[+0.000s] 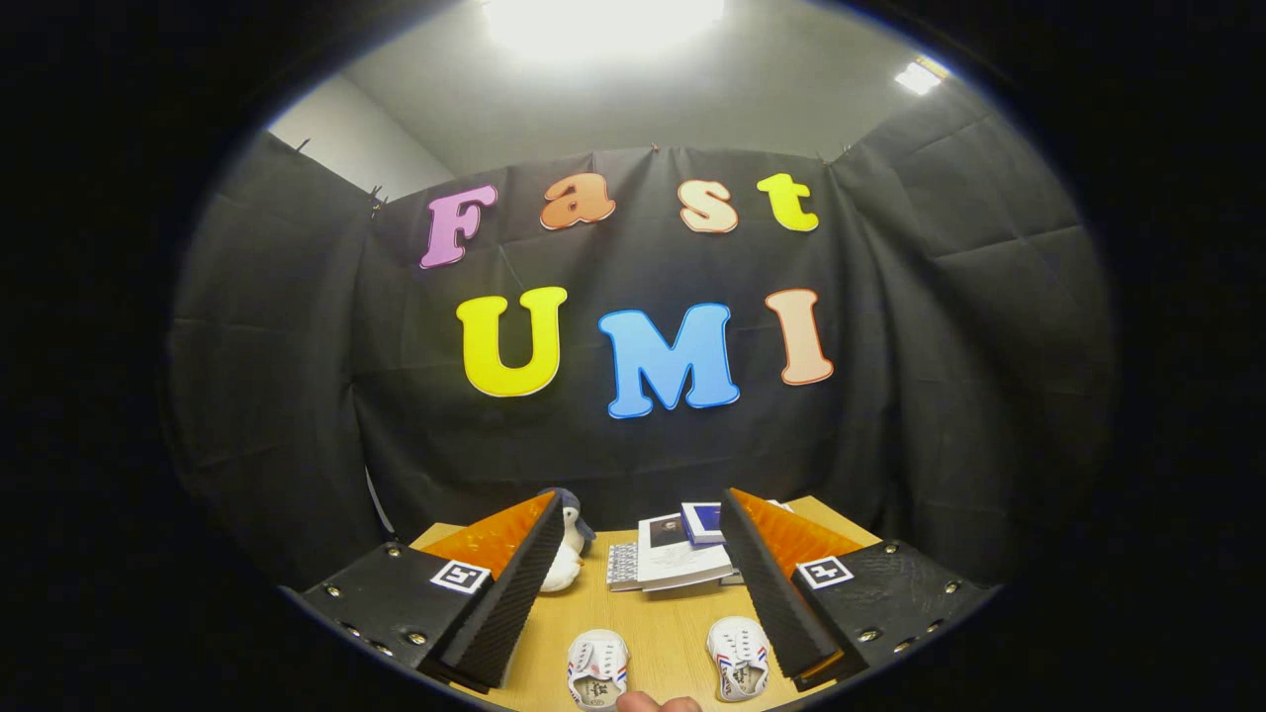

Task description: Open the storage box then place both shoes into the box .Put the left shoe in first, then the right shoe, with the right side of both shoes facing outward in a uniform manner.

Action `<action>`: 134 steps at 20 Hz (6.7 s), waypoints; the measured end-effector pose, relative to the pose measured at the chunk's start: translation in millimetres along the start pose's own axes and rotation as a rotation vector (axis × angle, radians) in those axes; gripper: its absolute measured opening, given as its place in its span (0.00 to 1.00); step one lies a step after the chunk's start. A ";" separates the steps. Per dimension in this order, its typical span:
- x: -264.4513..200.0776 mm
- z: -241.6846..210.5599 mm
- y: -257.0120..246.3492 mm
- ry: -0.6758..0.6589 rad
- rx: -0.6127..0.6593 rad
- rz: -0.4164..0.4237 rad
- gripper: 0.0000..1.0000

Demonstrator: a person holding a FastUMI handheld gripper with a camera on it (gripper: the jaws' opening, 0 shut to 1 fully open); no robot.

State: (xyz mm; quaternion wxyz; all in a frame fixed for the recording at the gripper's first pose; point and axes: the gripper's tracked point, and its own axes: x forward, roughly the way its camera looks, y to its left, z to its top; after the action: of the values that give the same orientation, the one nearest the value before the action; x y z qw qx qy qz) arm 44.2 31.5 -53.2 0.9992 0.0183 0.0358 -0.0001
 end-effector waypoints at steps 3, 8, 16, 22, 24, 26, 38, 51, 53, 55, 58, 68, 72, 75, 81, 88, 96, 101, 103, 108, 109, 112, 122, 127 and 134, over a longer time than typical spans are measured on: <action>17.3 -19.9 13.2 0.055 0.008 0.030 0.97; 40.3 -58.6 52.5 0.171 0.026 0.137 0.97; 65.8 -164.5 108.0 0.487 0.208 0.313 0.98; 67.7 -220.3 131.1 0.682 0.358 0.405 0.97; 67.9 -233.3 140.3 0.733 0.392 0.436 0.97; 67.0 -245.0 148.0 0.776 0.401 0.470 0.97; 61.7 -291.7 198.3 0.999 0.634 0.682 0.97; 47.0 -267.2 214.1 1.099 0.720 0.890 0.64; 38.9 -263.1 215.6 1.094 0.674 0.946 0.65; 31.8 -263.9 219.4 1.105 0.659 0.971 0.65; 29.1 -269.0 224.1 1.150 0.740 0.959 0.64; 47.0 -238.4 222.7 1.126 0.973 0.947 0.61; 44.9 -211.4 234.9 1.093 0.895 1.012 0.61; 43.4 -208.1 250.5 1.115 0.878 1.032 0.61; 47.7 -150.1 306.4 1.049 0.837 1.118 0.61; 45.1 -118.0 406.4 0.998 0.645 1.217 0.61; 36.8 -149.9 523.7 1.075 0.500 1.196 0.61; 28.7 -160.6 520.8 1.100 0.476 1.172 0.61; 33.5 -167.6 501.7 1.113 0.465 1.136 0.61; 51.9 -173.0 437.6 1.113 0.465 1.035 0.81; 54.4 -173.2 422.1 1.105 0.458 1.020 0.88; 65.1 -175.6 376.6 1.075 0.425 0.973 0.96; 83.9 -197.1 216.5 1.008 0.363 0.769 0.96; 85.1 -237.1 133.1 1.022 0.341 0.598 0.96; 49.4 -300.4 54.3 1.137 0.249 0.442 0.96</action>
State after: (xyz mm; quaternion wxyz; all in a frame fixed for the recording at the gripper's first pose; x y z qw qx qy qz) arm 72.1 96.9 -354.2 0.7906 0.1389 0.5573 0.2125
